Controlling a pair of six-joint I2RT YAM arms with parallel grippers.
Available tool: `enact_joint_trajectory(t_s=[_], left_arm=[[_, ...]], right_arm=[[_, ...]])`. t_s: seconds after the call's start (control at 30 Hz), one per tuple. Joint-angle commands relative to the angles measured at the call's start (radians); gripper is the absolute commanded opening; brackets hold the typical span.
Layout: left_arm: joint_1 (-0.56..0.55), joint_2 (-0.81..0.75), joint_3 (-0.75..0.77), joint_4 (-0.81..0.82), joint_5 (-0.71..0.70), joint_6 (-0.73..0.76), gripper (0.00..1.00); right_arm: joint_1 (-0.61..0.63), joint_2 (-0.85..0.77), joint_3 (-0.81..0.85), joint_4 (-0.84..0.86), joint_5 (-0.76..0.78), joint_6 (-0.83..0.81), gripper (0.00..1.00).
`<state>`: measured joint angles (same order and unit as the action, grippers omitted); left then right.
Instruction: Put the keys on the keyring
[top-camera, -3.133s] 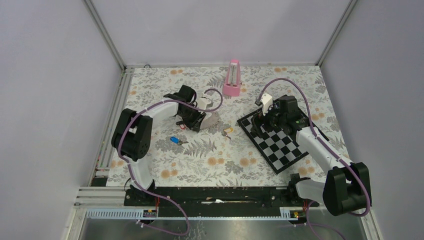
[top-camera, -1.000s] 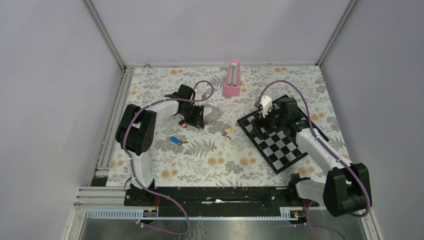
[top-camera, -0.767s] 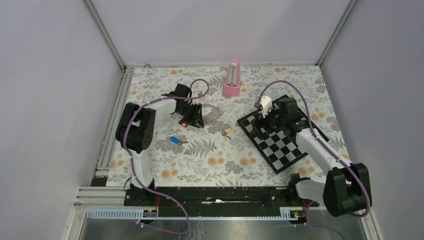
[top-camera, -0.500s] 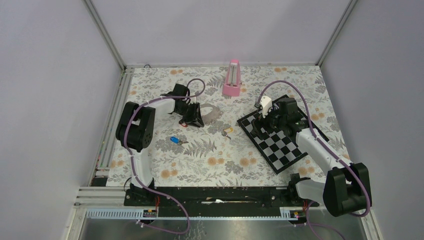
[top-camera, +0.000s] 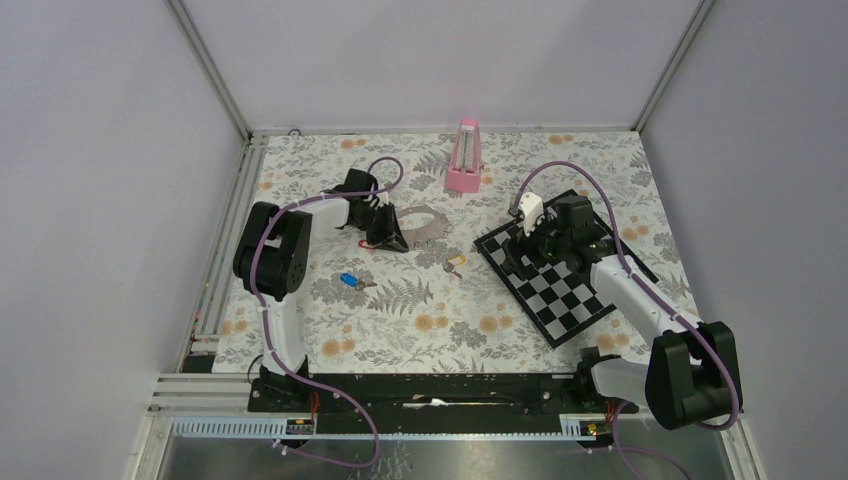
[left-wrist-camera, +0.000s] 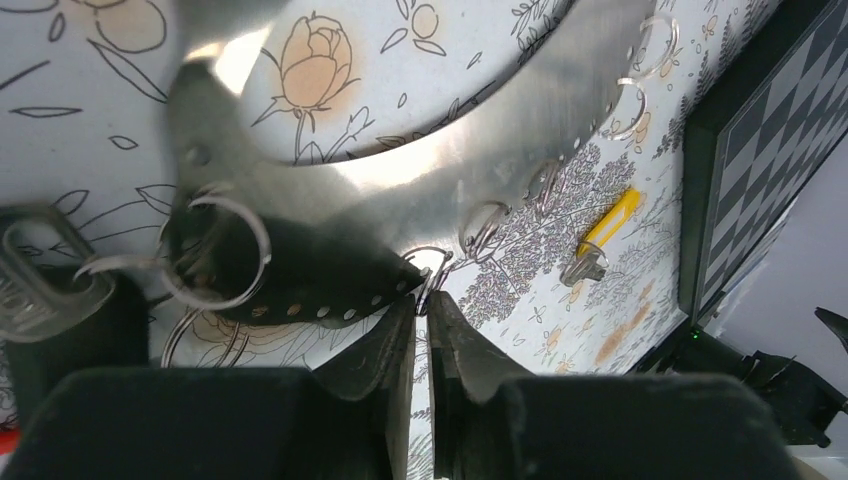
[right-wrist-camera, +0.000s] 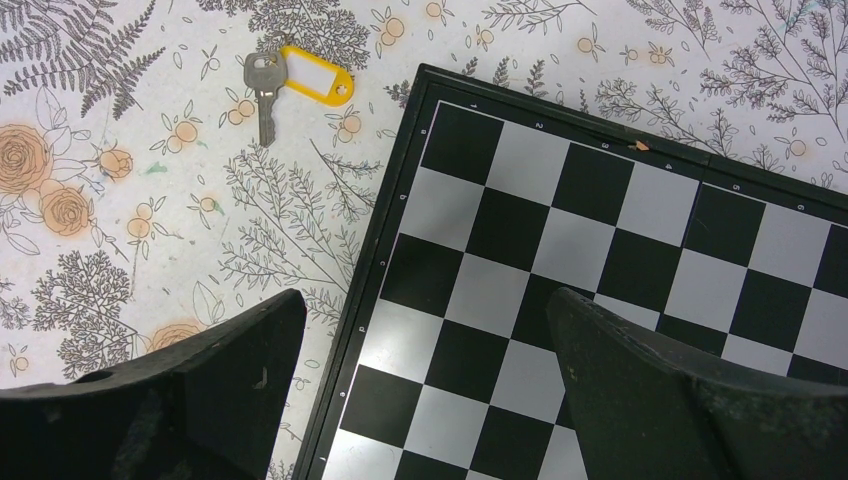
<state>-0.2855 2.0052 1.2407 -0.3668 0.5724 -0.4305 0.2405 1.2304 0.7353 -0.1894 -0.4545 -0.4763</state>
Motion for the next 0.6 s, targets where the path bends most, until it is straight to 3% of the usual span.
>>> enact_joint_trajectory(t_s=[0.0,0.3,0.57], left_arm=[[0.019,0.030,-0.031,0.020,-0.053,-0.011,0.11],[0.026,-0.056,-0.030,-0.001,-0.076,0.083,0.03],[0.027,-0.138,0.030,-0.087,-0.111,0.279,0.00]], right_arm=[[-0.002,0.011,-0.001,0.025,0.011,-0.019,0.99],[-0.003,0.005,-0.002,0.027,-0.002,-0.018,0.99],[-0.001,-0.005,0.017,0.023,-0.051,0.016,0.99]])
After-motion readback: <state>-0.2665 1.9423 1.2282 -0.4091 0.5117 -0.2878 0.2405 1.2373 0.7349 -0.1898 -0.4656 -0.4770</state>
